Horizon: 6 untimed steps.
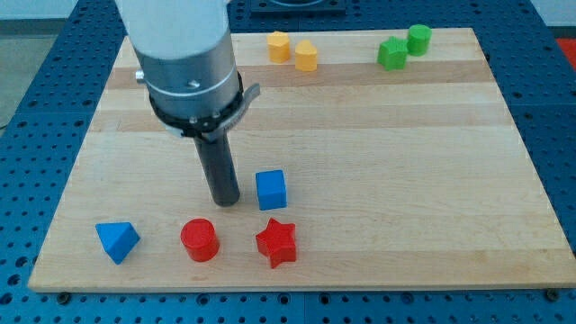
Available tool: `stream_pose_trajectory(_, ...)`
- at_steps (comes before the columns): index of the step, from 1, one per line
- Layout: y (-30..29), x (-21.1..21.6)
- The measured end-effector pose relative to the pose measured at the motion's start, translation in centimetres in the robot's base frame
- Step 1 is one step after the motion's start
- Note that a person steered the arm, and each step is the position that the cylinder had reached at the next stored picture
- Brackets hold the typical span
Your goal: Move your arm towards the top right side of the green circle
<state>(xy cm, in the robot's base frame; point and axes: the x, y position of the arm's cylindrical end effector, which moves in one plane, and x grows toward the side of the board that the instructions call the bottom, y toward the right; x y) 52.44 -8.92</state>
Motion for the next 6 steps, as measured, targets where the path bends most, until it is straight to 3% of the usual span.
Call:
stream_pose_trajectory(2,7.4,-1.4)
stream_pose_trajectory(4,4.3,-8.0)
stream_pose_trajectory(5,17.2,-8.6)
stream_pose_trajectory(6,28.5,-12.7)
